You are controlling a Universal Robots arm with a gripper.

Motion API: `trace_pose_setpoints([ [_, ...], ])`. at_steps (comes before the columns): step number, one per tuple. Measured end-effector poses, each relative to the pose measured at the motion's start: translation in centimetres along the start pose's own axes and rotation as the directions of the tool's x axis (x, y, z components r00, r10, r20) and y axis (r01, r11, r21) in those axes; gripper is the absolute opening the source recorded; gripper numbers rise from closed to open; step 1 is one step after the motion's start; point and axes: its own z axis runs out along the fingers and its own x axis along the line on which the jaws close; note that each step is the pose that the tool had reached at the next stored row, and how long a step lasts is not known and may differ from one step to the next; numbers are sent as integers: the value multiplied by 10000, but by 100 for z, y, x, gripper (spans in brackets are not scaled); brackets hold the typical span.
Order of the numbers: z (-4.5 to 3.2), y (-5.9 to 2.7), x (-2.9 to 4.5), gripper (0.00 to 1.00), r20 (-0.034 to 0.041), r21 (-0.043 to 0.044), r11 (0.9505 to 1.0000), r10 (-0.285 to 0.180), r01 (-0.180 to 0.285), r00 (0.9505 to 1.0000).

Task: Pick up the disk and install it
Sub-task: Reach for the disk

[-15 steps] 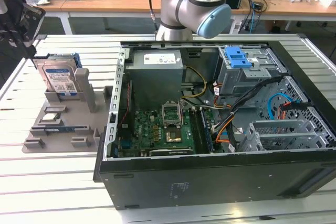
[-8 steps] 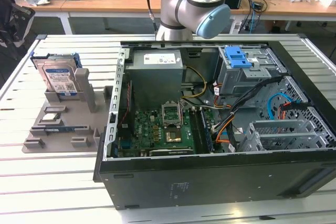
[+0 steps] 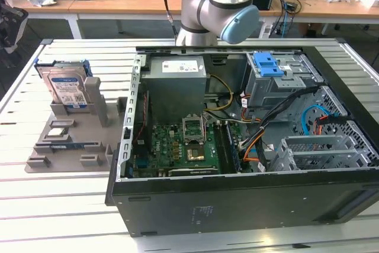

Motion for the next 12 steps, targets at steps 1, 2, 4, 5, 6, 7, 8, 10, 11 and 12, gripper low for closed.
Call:
trace_pose_setpoints([
  [1, 0, -1, 15, 11, 1, -1, 10000, 0, 0, 10000],
  [2, -1, -3, 43, 11, 0, 0, 10000, 1, -1, 10000],
  [4, -2, -6, 77, 11, 0, 0, 10000, 0, 0, 10000],
  [5, -3, -8, 103, 11, 0, 1, 10000, 1, -1, 10000],
  [6, -3, -9, 122, 11, 0, 0, 10000, 1, -1, 10000],
  [7, -4, -12, 156, 11, 0, 0, 10000, 0, 0, 10000],
  [8, -5, -14, 189, 11, 0, 0, 10000, 0, 0, 10000],
  [10, -5, -16, 217, 11, 0, 0, 10000, 0, 0, 10000],
  [11, -6, -17, 235, 11, 1, 0, 10000, 0, 0, 10000],
  [12, -6, -19, 249, 11, 0, 0, 10000, 0, 0, 10000],
])
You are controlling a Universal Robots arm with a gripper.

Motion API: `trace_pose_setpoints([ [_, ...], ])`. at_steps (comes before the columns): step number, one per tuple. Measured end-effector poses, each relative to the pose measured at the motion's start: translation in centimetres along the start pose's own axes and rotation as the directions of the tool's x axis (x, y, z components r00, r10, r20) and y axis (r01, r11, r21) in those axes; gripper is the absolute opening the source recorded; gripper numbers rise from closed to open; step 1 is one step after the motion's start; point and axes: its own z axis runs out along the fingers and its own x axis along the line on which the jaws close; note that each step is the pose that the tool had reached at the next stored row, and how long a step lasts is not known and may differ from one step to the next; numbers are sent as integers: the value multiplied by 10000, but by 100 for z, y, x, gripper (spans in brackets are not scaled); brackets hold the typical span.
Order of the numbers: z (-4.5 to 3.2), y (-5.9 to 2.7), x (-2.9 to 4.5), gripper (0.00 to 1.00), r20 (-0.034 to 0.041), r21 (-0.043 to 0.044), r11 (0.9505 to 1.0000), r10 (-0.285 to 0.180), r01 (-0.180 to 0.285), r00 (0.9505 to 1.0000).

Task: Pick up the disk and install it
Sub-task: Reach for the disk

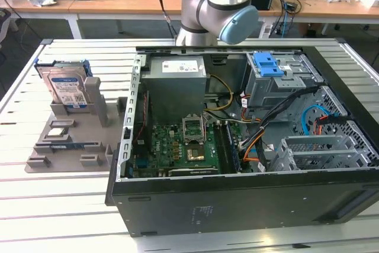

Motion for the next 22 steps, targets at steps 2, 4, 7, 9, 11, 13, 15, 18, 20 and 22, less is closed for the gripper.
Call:
trace_pose_setpoints([
  [2, -1, -3, 37, 11, 1, 0, 10000, 0, 0, 10000],
  [4, -2, -5, 73, 11, 0, 0, 10000, 0, 0, 10000],
  [7, -3, -9, 123, 11, 0, 0, 10000, 1, -1, 10000],
  [9, -4, -11, 159, 11, 1, 0, 10000, 0, 0, 10000],
  [11, -4, -8, 190, 11, 1, 0, 10000, 0, 0, 10000],
  [13, -4, 0, 224, 11, 1, 0, 10000, 0, 0, 10000],
  [15, -4, 6, 243, 11, 0, 0, 10000, 0, 0, 10000],
  [18, -4, 15, 283, 11, 0, 0, 10000, 0, 0, 10000],
  [20, -4, 19, 301, 11, 0, 0, 10000, -1, 1, 10000],
  [22, -4, 27, 335, 11, 0, 0, 10000, 0, 0, 10000],
])
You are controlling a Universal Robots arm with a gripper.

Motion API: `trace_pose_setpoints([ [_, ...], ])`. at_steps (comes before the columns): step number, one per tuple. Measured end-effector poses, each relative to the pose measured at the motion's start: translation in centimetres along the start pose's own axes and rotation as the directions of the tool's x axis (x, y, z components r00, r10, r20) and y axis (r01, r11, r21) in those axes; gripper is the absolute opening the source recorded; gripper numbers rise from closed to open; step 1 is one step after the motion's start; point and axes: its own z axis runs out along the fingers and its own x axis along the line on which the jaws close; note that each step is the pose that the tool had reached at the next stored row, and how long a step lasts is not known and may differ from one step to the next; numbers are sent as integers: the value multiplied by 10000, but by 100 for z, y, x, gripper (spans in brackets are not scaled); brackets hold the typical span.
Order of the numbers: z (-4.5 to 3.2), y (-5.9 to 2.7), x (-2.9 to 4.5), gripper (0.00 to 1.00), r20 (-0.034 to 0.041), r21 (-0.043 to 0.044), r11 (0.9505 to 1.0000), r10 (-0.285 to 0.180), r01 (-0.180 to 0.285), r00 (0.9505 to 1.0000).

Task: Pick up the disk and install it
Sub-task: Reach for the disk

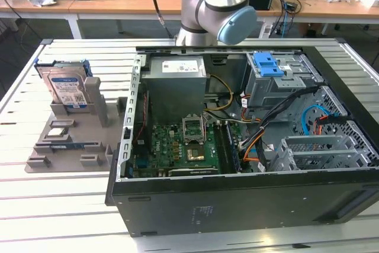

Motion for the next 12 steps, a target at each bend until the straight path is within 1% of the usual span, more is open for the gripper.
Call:
trace_pose_setpoints([
  [4, 3, 22, 38, 11, 1, -1, 10000, 0, 0, 10000],
  [7, 7, 62, 42, 11, 1, -1, 10000, 0, 0, 10000],
  [10, 11, 124, 29, 11, 0, 4, 10000, -2, 2, 10000],
  [12, 14, 161, 8, 11, 1, 16, 10000, -3, 3, 10000],
])
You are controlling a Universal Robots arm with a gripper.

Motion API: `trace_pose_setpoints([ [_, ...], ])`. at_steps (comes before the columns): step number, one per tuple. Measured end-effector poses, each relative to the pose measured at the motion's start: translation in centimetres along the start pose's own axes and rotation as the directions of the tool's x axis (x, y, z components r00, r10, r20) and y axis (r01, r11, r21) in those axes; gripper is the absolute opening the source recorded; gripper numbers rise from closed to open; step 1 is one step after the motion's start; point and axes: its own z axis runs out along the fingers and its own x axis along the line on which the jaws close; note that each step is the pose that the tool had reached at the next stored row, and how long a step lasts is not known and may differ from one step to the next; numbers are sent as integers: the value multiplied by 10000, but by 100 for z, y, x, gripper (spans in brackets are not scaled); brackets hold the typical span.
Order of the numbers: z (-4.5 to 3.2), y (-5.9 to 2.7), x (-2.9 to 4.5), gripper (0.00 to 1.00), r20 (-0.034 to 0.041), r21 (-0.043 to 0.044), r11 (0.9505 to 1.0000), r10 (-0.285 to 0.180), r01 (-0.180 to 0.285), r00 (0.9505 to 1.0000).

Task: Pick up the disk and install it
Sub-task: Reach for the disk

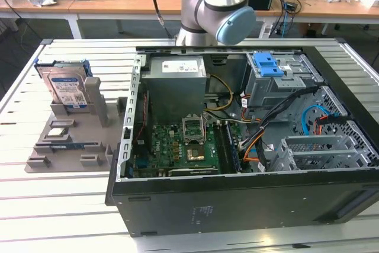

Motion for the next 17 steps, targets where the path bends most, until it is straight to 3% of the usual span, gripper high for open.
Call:
trace_pose_setpoints([
  [3, 7, 31, -96, 11, -1, 21, 10000, -6, 6, 10000],
  [7, 25, 61, -331, 11, -14, 55, 10000, -10, 10, 10000],
  [9, 30, 69, -406, 11, -22, 65, 10000, -11, 11, 10000],
  [11, 39, 86, -556, 11, -34, 78, 10000, -12, 12, 10000],
  [17, 39, 89, -584, 11, -36, 79, 10000, -11, 11, 10000],
])
